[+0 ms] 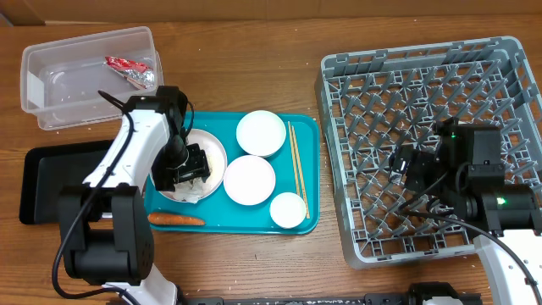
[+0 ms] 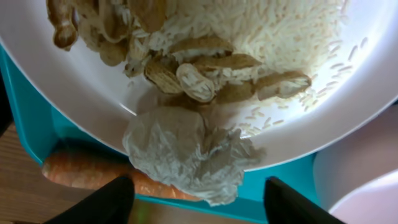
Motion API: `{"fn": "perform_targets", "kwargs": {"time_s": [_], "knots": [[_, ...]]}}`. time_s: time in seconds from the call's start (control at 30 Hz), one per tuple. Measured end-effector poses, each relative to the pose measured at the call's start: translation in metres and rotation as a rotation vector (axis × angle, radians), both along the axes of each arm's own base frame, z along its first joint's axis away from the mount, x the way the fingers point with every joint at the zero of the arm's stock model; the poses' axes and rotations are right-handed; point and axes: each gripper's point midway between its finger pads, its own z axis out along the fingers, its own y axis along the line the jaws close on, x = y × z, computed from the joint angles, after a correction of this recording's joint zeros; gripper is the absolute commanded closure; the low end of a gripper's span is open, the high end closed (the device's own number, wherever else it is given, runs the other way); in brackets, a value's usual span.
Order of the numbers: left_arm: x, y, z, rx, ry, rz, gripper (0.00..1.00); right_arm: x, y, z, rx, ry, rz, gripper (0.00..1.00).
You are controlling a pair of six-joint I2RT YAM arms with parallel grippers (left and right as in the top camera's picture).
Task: Sort waste into correct bins and load items into the dishwasher
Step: 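Grasp the white tissue on the plate with the left gripper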
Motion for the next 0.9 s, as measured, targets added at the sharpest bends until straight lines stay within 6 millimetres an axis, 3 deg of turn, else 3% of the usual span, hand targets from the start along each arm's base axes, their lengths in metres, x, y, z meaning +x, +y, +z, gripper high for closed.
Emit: {"fn": "perform_targets", "kwargs": {"time_s": [0.2,0.3,0.4,0.63,0.73,0.8,0.83,0.9], "knots": [[-0.006,0.001,-0.016,0.004,0.002,0.0,0.35,0.0,0.0,0.0,0.0,0.001,0.001,0.0],[-0.014,0.002,-0.023,0.006,0.022,-0.003,0.6,0.0,0.0,0.0,0.0,0.002,0.0,0.0],[-0.014,0.002,-0.024,0.01,0.02,0.001,0.96,0.0,0.0,0.0,0.0,0.002,0.001,0.0],[-0.022,0.003,-0.021,0.011,0.056,-0.001,0.96,0.0,0.0,0.0,0.0,0.002,0.0,0.0],[-0.025,0.003,-0.009,0.012,0.084,-0.002,0.96,0.0,0.0,0.0,0.0,0.001,0.001,0.0],[-0.013,0.002,0.005,0.011,0.057,-0.002,0.96,0.0,0.0,0.0,0.0,0.002,0.0,0.0],[0.009,0.002,0.023,0.01,-0.012,-0.002,0.96,0.0,0.0,0.0,-0.001,0.003,0.001,0.0],[0.035,0.006,0.046,0.019,-0.104,0.004,0.96,0.0,0.0,0.0,0.0,0.003,0.001,0.0]]}}
